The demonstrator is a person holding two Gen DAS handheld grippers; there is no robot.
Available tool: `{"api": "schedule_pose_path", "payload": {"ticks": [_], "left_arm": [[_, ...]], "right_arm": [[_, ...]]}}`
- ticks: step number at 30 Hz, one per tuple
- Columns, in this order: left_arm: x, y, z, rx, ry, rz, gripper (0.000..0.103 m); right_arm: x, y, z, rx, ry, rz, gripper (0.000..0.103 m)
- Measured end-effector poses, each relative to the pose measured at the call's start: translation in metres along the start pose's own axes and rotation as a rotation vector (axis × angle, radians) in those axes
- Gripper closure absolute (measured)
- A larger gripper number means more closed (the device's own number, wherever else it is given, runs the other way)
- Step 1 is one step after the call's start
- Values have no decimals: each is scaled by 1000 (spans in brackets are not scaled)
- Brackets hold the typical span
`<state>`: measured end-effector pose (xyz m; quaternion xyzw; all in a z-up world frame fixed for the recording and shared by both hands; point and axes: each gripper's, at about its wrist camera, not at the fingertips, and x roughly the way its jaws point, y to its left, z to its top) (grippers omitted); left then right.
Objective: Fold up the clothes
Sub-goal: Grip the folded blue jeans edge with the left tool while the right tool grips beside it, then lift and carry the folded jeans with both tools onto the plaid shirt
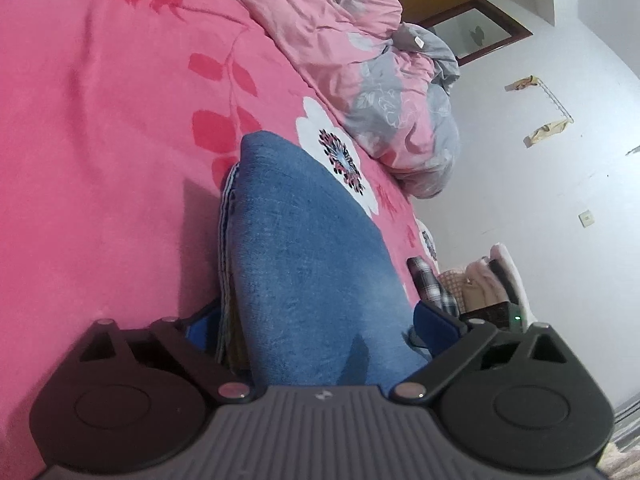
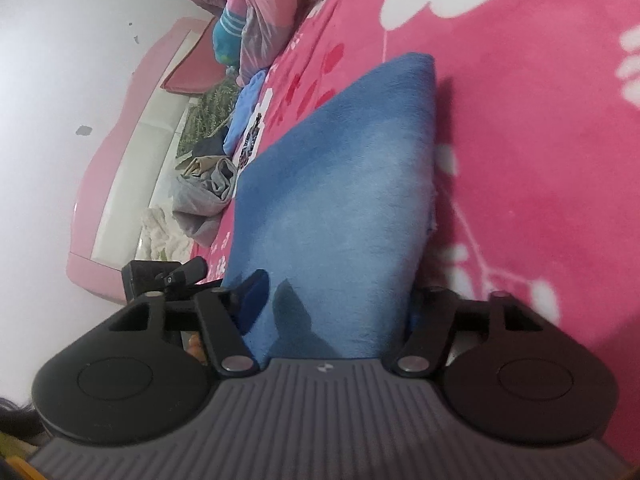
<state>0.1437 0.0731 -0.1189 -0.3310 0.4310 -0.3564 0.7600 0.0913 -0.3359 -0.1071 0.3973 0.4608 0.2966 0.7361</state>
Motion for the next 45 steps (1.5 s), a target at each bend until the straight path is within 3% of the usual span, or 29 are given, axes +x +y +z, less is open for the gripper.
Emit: {"api": "schedule_pose_path", "payload": {"ticks": [3, 5, 7, 13, 25, 35, 45], "left_arm": [[10, -5, 2, 23, -3, 7, 0], [10, -5, 3, 11, -10, -4, 0], [9, -6, 4, -8, -17, -18, 1], [-1, -2, 4, -113, -47, -91, 3], [-11, -38, -7, -86, -33, -141, 3], [59, -118, 9, 61, 119, -139, 3], [220, -234, 38, 261, 330, -214, 3]], "right_arm": [[15, -7, 10, 23, 2, 43, 54], [28, -11, 16, 37, -1, 85, 68], [35, -14, 18, 60, -13, 116, 72], [25, 1, 12, 38, -50, 117, 75], [-9, 17, -24, 94, -154, 161, 75], [-74, -3, -85, 230, -449, 227, 75], [-183, -39, -96, 316, -843, 277, 75]]}}
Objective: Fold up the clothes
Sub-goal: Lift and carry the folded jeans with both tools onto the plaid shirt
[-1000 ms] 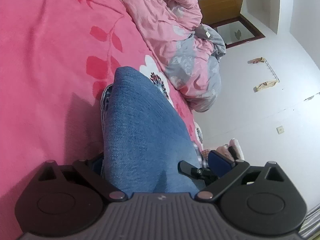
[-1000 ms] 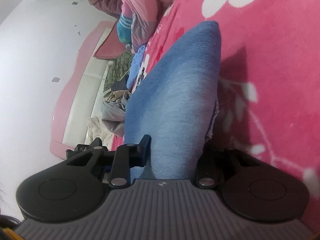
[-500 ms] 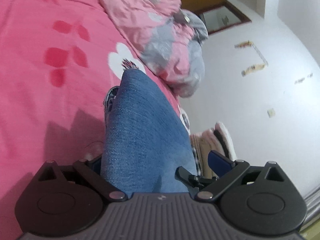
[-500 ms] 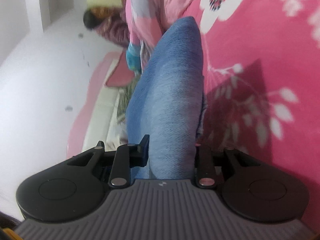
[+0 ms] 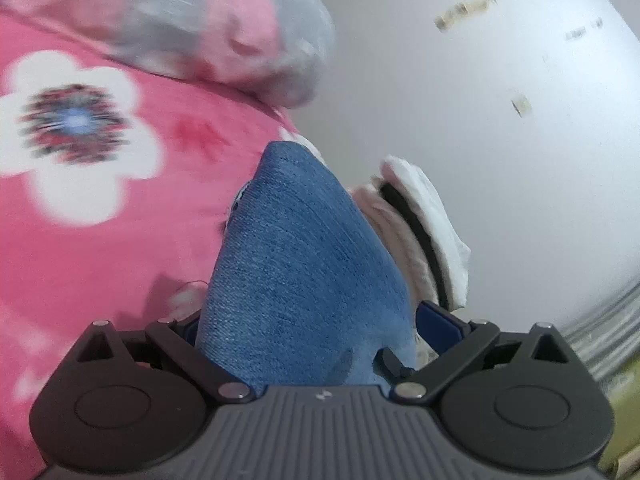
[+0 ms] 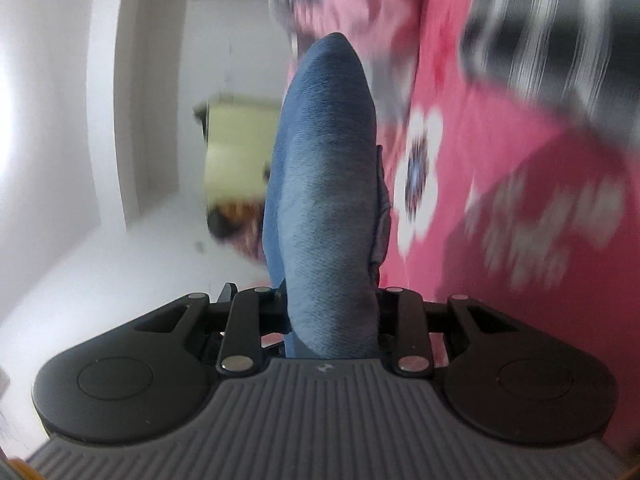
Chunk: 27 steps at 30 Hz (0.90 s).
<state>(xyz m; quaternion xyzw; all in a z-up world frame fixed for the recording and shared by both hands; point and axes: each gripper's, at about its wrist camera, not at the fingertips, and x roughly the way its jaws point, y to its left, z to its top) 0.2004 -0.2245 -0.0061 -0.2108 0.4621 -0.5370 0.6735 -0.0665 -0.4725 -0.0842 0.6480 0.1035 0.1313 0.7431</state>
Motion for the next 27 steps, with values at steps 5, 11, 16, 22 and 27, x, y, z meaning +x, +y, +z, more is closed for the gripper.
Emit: {"api": "schedule_pose_path", "payload": {"ticks": [5, 11, 16, 22, 27], "left_arm": [[93, -15, 44, 54, 117, -46, 3], [191, -24, 91, 34, 231, -109, 3], [247, -29, 102, 53, 285, -104, 3], [287, -28, 97, 49, 334, -89, 3], [301, -30, 102, 48, 331, -104, 5]], "right_arm": [[-29, -3, 41, 13, -199, -20, 75], [-40, -18, 68, 79, -426, -5, 75], [-46, -37, 82, 113, -515, 5, 75], [-46, -61, 86, 127, -599, -13, 75], [-40, -80, 88, 204, -622, 13, 75]]}}
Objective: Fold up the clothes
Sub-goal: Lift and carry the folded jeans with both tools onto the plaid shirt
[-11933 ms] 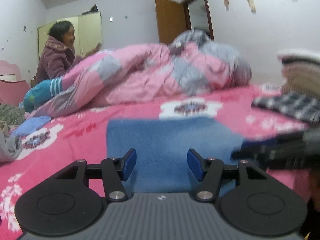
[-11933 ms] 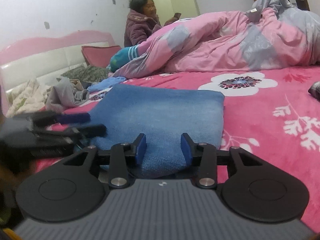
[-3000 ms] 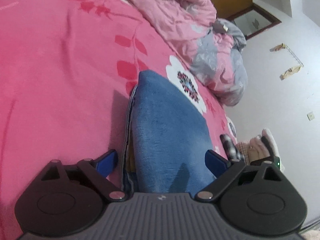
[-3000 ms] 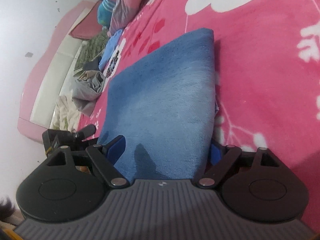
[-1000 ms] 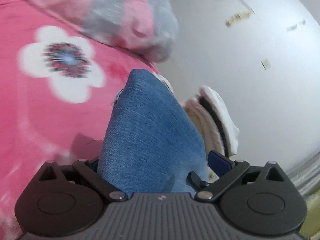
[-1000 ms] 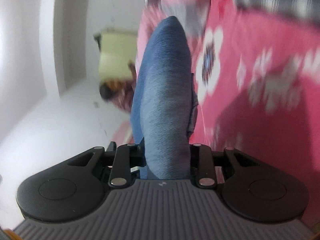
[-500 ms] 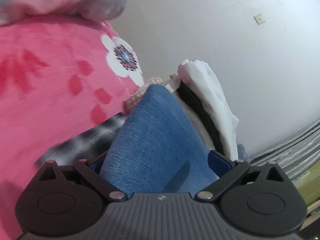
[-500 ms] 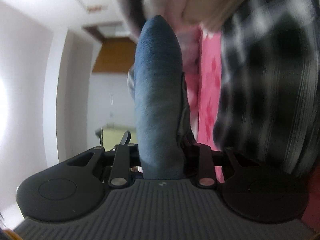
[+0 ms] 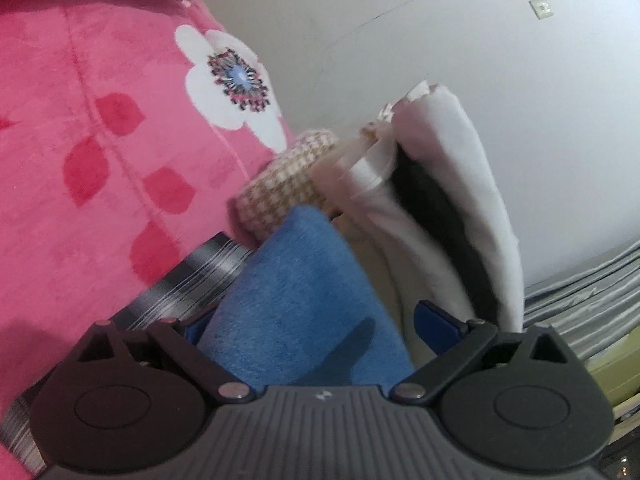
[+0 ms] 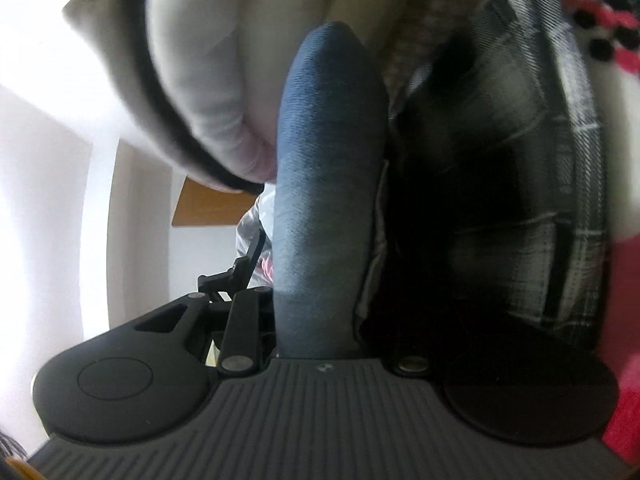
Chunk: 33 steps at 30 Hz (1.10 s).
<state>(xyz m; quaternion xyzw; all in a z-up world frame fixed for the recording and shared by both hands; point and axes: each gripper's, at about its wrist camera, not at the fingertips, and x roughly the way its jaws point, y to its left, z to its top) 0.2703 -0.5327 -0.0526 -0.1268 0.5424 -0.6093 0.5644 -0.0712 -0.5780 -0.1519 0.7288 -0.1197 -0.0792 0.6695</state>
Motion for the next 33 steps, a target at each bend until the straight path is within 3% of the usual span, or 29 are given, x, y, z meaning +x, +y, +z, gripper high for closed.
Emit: {"api": "schedule_pose_path", "payload": {"ticks": [3, 6, 9, 13, 15, 19, 22, 24, 26, 28, 30, 33], "left_arm": [[6, -1, 1, 25, 3, 21, 5], [15, 5, -1, 39, 4, 92, 9], [7, 4, 4, 50, -71, 136, 10], [-40, 1, 4, 15, -203, 118, 10], [-68, -3, -7, 36, -246, 151, 9], [-111, -5, -54, 85, -282, 286, 9], [-127, 1, -93, 52, -315, 313, 10], [-132, 5, -110, 38, -325, 302, 11], [-126, 4, -119, 56, -324, 310, 17], [-112, 4, -120, 69, -296, 336, 31], [-93, 6, -115, 64, -242, 355, 57], [-84, 6, -111, 61, -231, 358, 65]], "right_arm": [[4, -12, -3, 40, -3, 22, 74], [7, -27, -4, 47, -23, 28, 73], [13, -32, -4, 25, -14, 20, 72], [17, -21, -5, -50, 36, -4, 49], [19, -16, -5, -80, 68, -21, 45], [24, -11, -9, -127, 120, -41, 35], [31, -11, -12, -149, 151, -53, 35], [36, -10, -14, -170, 172, -66, 35], [40, -10, -17, -188, 188, -80, 44], [41, -12, -21, -172, 185, -89, 57], [38, -11, -5, -101, 172, -87, 72], [40, -16, -6, -16, 147, -81, 76]]}}
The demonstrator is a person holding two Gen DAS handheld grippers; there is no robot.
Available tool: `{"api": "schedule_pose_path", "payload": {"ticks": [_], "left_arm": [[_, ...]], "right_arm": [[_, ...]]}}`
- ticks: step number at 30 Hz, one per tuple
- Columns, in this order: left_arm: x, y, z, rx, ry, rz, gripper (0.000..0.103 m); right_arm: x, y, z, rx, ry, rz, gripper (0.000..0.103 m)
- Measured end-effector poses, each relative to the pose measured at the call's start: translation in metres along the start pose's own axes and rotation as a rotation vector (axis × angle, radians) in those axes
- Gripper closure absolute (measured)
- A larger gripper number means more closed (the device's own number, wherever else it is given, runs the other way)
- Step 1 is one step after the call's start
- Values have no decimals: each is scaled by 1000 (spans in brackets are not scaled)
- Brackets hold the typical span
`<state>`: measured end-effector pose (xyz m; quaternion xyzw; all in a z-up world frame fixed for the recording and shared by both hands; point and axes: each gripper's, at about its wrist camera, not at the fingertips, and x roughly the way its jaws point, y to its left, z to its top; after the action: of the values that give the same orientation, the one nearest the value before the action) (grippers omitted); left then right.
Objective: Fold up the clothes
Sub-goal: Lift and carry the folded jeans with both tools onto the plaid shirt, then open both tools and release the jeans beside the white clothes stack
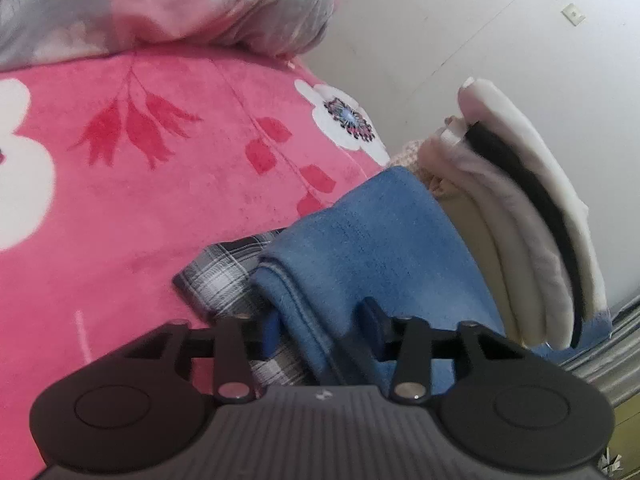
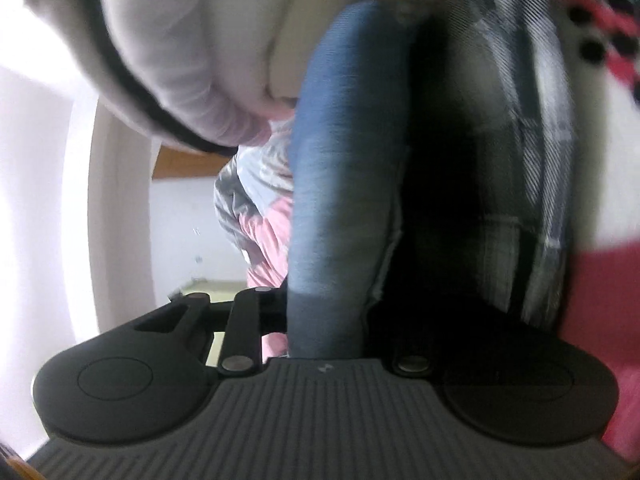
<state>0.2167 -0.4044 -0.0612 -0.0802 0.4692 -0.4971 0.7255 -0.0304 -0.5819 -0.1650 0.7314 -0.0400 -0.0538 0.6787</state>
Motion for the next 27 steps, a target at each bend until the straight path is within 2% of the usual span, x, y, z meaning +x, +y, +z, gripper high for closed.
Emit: {"api": "schedule_pose_path", "payload": {"ticks": [4, 7, 12, 15, 17, 18, 20, 22, 24, 27], "left_arm": [[-5, -6, 11, 39, -39, 9, 67], [0, -8, 12, 84, -33, 56, 66], [3, 6, -1, 31, -35, 33, 51], [-12, 2, -7, 56, -87, 75, 47], [-32, -11, -14, 124, -156, 112, 45], [-44, -21, -20, 177, -193, 122, 44], [-67, -45, -36, 299, -258, 117, 39], [-82, -66, -58, 382, -287, 92, 37], [-89, -81, -81, 416, -300, 89, 40], [-93, -94, -110, 440, -335, 77, 40]], "right_arm": [[9, 5, -9, 24, -17, 14, 76], [19, 4, -17, -17, -16, 11, 76], [24, -11, -15, -96, 29, -33, 77], [16, -1, -3, -145, 82, -74, 61], [7, 6, 3, -184, 106, -103, 48], [1, 10, 4, -212, 105, -124, 46], [-14, 21, 4, -309, 78, -167, 45], [-26, 34, 2, -420, 51, -202, 45], [-29, 43, 0, -518, 37, -216, 45], [-22, 46, 3, -518, 19, -228, 48]]}}
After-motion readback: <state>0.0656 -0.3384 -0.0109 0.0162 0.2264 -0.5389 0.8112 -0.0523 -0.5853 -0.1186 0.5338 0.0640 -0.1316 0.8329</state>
